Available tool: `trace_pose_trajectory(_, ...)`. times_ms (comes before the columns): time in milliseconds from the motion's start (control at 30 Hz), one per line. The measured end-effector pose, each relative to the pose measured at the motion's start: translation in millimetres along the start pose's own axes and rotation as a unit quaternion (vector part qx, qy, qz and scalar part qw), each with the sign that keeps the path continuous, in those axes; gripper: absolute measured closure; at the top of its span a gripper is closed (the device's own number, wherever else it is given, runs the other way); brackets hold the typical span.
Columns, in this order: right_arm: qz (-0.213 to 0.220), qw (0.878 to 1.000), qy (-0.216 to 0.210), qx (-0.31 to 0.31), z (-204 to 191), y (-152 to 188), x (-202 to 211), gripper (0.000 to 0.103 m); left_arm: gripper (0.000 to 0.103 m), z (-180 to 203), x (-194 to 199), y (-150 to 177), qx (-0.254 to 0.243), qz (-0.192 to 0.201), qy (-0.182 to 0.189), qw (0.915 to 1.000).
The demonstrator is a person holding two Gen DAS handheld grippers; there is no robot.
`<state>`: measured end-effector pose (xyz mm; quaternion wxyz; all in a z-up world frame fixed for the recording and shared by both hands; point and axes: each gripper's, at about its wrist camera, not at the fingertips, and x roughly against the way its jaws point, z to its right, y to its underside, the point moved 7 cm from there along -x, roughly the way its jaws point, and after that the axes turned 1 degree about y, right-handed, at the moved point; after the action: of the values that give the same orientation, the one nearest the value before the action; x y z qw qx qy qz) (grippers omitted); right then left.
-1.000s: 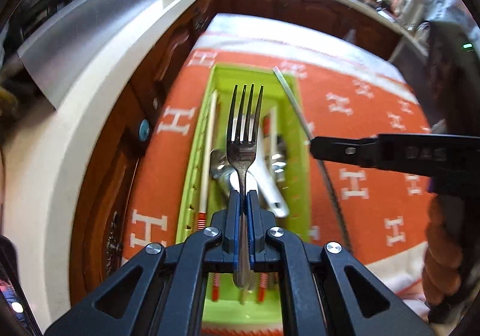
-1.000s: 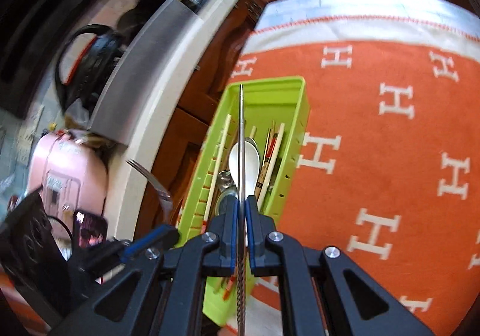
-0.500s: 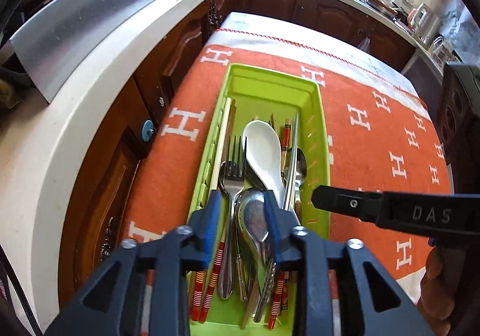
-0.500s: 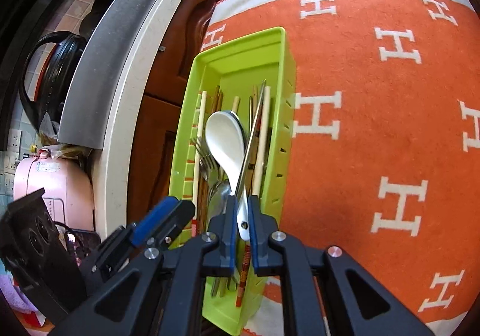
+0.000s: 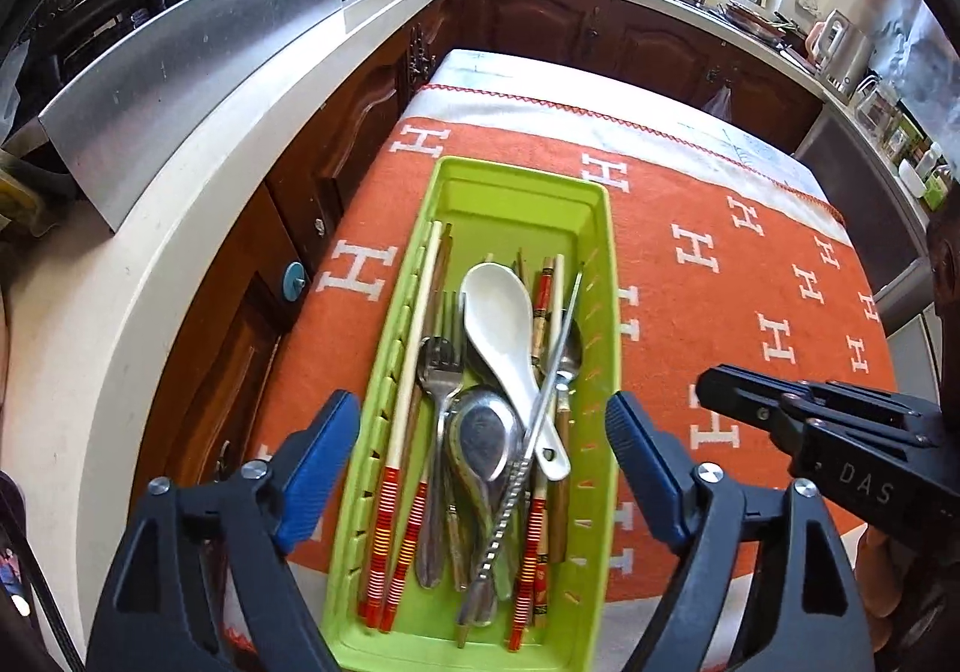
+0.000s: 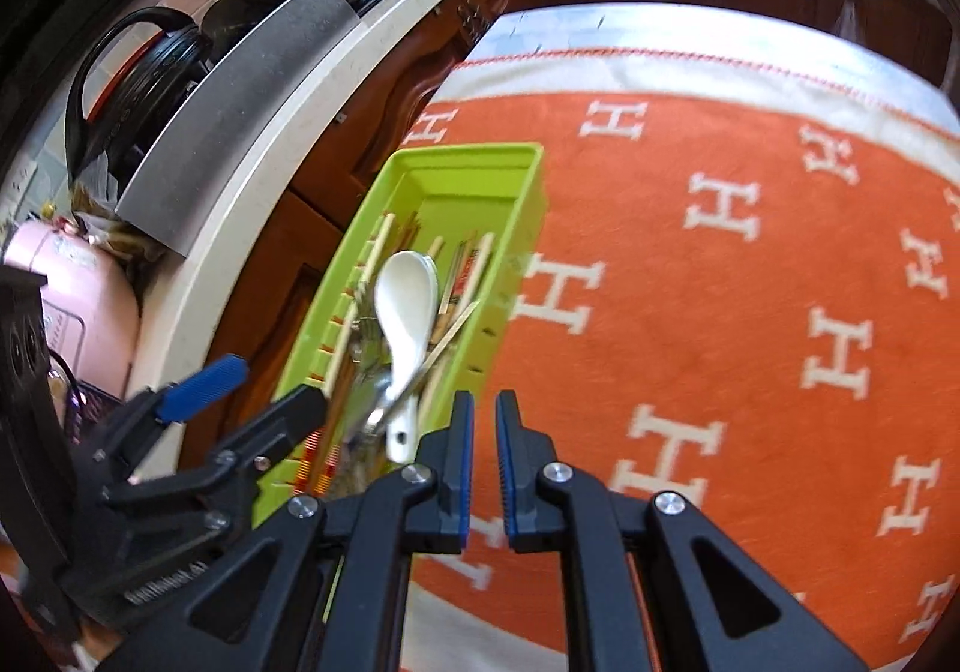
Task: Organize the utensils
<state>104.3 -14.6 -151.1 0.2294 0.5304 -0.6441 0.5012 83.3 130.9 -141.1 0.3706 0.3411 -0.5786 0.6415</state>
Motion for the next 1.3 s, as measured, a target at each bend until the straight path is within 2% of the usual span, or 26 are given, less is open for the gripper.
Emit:
trace_pose_trajectory(267, 0.040, 0.998, 0.042, -0.011, 45, 9, 34, 0.093, 0.015, 26, 1, 4, -0.006, -0.011, 0.022, 0.9997)
trace_pose_trajectory(400, 0.060, 0.996, 0.063, -0.017, 66, 13, 53, 0.084, 0.014, 48, 5, 5, -0.024, -0.009, 0.021, 0.9994)
trace_pose_trajectory(600, 0.093, 0.990, 0.104, -0.016, 93, 23, 88, 0.083, 0.013, 87, 15, 7, -0.056, -0.008, 0.023, 0.9982)
trace_pose_trajectory(700, 0.107, 0.987, 0.119, -0.026, 104, 30, 106, 0.081, 0.001, 113, 25, 6, -0.086, 0.010, 0.016, 0.9961)
trace_pose_trajectory(867, 0.122, 0.982, 0.126, -0.063, 118, 43, 130, 0.076, 0.001, 147, 43, 0, -0.107, 0.033, 0.020, 0.9935)
trace_pose_trajectory(1000, 0.142, 0.978, 0.131, -0.076, 121, 47, 146, 0.074, 0.001, 162, 53, -5, -0.107, 0.041, 0.018, 0.9932)
trace_pose_trajectory(1167, 0.167, 0.975, 0.133, -0.063, 109, 47, 166, 0.065, 0.001, 162, 65, -3, -0.093, 0.047, 0.021, 0.9943)
trace_pose_trajectory(1233, 0.177, 0.973, 0.138, -0.055, 102, 48, 172, 0.059, 0.001, 158, 70, -2, -0.087, 0.055, 0.012, 0.9946)
trace_pose_trajectory(1300, 0.182, 0.973, 0.134, -0.046, 94, 48, 175, 0.056, 0.001, 151, 77, -2, -0.080, 0.064, -0.001, 0.9947)
